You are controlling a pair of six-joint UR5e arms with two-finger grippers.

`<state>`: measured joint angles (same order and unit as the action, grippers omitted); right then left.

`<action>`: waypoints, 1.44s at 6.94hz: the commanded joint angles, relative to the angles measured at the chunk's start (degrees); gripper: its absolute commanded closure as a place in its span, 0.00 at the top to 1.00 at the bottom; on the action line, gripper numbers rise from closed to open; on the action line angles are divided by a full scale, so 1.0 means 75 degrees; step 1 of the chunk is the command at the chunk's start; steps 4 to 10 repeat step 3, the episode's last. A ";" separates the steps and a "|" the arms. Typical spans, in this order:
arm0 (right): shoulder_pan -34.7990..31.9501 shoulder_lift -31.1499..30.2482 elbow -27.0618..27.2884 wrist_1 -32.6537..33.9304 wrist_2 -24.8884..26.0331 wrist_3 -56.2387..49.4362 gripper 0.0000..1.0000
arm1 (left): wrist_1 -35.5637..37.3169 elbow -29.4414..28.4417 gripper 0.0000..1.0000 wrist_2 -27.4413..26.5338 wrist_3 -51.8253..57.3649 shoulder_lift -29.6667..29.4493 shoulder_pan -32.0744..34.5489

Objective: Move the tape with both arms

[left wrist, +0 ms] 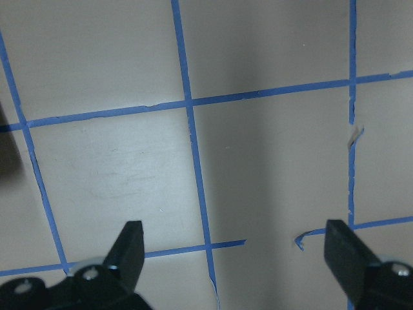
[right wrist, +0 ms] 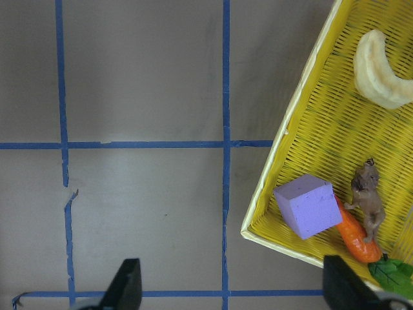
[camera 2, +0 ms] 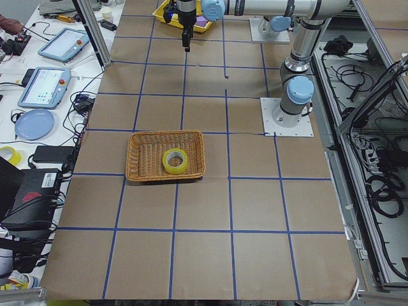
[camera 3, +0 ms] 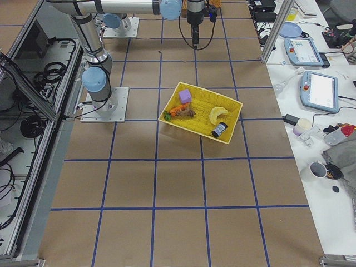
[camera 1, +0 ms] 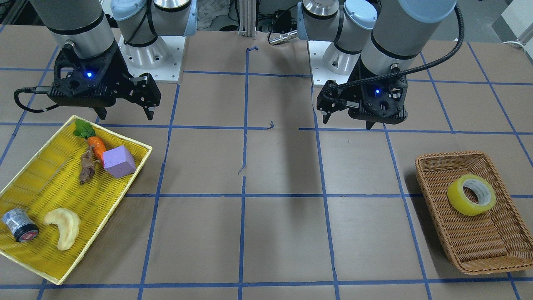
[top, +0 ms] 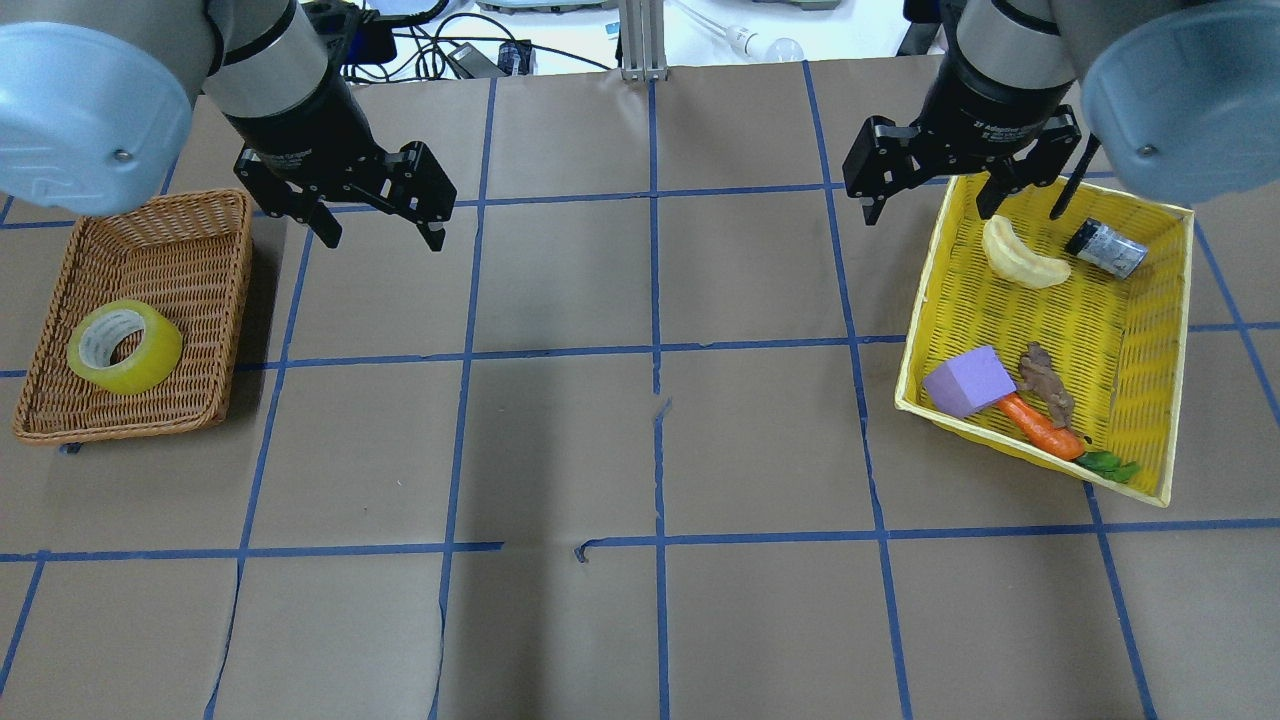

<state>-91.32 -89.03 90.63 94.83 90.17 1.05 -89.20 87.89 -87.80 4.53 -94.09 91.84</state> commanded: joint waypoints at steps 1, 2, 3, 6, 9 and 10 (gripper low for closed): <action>0.0000 0.0000 -0.0002 0.0000 0.0000 0.0000 1.00 | -0.0001 0.0012 1.00 0.0000 0.0005 -0.0006 0.0000; 0.0000 0.0000 -0.0002 0.0000 0.0000 0.0000 1.00 | 0.0010 0.0046 1.00 -0.0012 0.0052 0.0006 0.0000; 0.0000 0.0000 -0.0002 0.0000 0.0012 0.0000 1.00 | 0.0010 0.0058 1.00 -0.0024 0.0087 0.0006 -0.0034; 0.0000 0.0000 -0.0002 0.0000 0.0012 0.0000 1.00 | 0.0010 0.0058 1.00 -0.0024 0.0087 0.0006 -0.0034; 0.0000 0.0000 -0.0002 0.0000 0.0012 0.0000 1.00 | 0.0010 0.0058 1.00 -0.0024 0.0087 0.0006 -0.0034; 0.0000 0.0000 -0.0002 0.0000 0.0012 0.0000 1.00 | 0.0010 0.0058 1.00 -0.0024 0.0087 0.0006 -0.0034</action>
